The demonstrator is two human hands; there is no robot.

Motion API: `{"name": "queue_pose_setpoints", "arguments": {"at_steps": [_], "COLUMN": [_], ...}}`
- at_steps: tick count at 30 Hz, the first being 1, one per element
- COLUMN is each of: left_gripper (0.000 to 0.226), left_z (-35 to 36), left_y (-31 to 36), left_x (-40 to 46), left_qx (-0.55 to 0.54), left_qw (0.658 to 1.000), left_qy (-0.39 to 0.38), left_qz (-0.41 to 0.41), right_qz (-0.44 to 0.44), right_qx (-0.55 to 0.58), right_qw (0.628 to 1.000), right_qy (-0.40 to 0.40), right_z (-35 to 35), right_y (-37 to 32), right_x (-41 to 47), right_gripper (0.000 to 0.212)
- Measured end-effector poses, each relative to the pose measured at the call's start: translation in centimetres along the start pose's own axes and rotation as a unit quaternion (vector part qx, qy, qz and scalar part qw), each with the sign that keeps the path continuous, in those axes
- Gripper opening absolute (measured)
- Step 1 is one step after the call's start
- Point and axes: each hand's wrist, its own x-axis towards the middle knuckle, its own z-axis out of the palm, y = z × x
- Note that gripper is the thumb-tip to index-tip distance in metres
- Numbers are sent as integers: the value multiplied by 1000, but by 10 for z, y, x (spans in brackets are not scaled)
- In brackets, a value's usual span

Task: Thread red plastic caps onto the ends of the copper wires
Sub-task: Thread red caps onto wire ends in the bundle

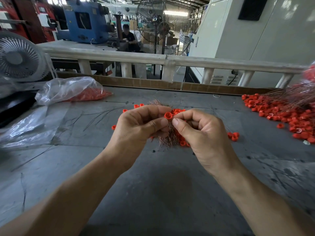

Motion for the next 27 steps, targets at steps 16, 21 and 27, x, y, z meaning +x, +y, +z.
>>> {"name": "queue_pose_setpoints", "arguments": {"at_steps": [16, 21, 27], "left_gripper": [29, 31, 24], "left_z": [-2, -5, -7], "left_y": [1, 2, 2], "left_x": [1, 2, 4], "left_qx": [-32, -64, -88], "left_qw": [999, 996, 993], "left_qy": [9, 7, 0], "left_qz": [-43, -63, -80], "right_qz": [12, 53, 83], "right_qx": [-3, 41, 60], "right_qw": [1000, 997, 994], "right_qy": [2, -26, -43], "right_z": [-2, -3, -3], "right_y": [-4, -4, -5], "right_x": [1, 1, 1], "right_gripper": [11, 14, 18]}}
